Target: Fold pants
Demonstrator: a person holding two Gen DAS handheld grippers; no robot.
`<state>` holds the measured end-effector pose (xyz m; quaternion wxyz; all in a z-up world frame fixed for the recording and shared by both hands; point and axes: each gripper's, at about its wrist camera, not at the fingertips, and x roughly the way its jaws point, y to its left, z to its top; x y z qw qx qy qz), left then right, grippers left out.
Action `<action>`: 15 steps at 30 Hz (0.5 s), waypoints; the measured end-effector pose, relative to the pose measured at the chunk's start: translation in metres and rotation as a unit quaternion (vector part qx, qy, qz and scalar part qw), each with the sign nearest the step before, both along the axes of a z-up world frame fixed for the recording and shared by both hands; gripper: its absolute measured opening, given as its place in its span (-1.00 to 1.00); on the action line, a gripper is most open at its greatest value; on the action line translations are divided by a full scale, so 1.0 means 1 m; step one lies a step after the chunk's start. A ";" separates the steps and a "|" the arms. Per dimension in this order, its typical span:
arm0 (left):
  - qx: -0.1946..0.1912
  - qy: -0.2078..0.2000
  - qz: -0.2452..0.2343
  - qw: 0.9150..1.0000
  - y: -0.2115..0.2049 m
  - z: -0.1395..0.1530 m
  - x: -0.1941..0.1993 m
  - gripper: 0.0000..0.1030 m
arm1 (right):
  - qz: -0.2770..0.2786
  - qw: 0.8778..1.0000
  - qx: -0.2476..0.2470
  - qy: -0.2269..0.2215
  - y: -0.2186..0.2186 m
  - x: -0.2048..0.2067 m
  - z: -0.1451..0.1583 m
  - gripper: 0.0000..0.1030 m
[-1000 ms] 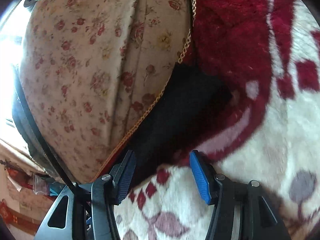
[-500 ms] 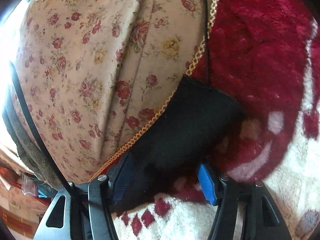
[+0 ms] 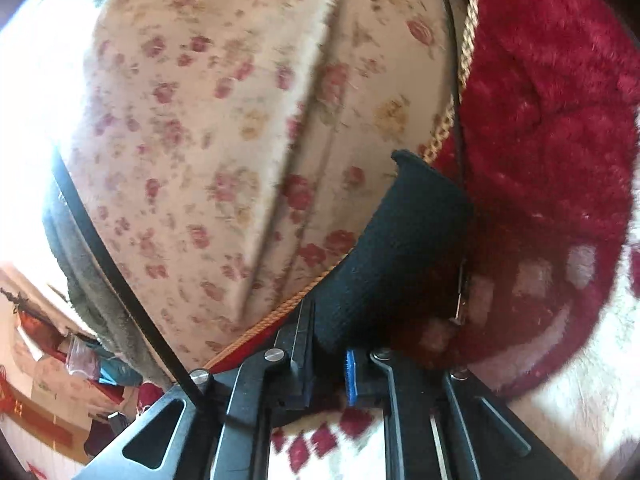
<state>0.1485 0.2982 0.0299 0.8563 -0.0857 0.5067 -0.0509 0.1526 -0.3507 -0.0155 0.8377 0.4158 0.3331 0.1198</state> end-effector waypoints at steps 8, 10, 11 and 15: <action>-0.016 -0.029 0.008 0.999 -0.003 0.032 -0.023 -0.82 | -0.005 0.999 0.015 -0.034 -0.005 -0.046 0.025 -0.79; -0.020 -0.034 0.010 0.999 -0.001 0.039 -0.028 -0.82 | -0.004 0.999 0.017 -0.037 -0.005 -0.055 0.029 -0.79; -0.021 -0.036 0.011 0.999 -0.004 0.040 -0.029 -0.82 | -0.006 0.999 0.018 -0.038 -0.007 -0.060 0.030 -0.79; -0.041 -0.055 0.007 0.998 -0.006 0.053 -0.042 -0.82 | -0.013 0.999 0.019 -0.040 -0.015 -0.077 0.032 -0.79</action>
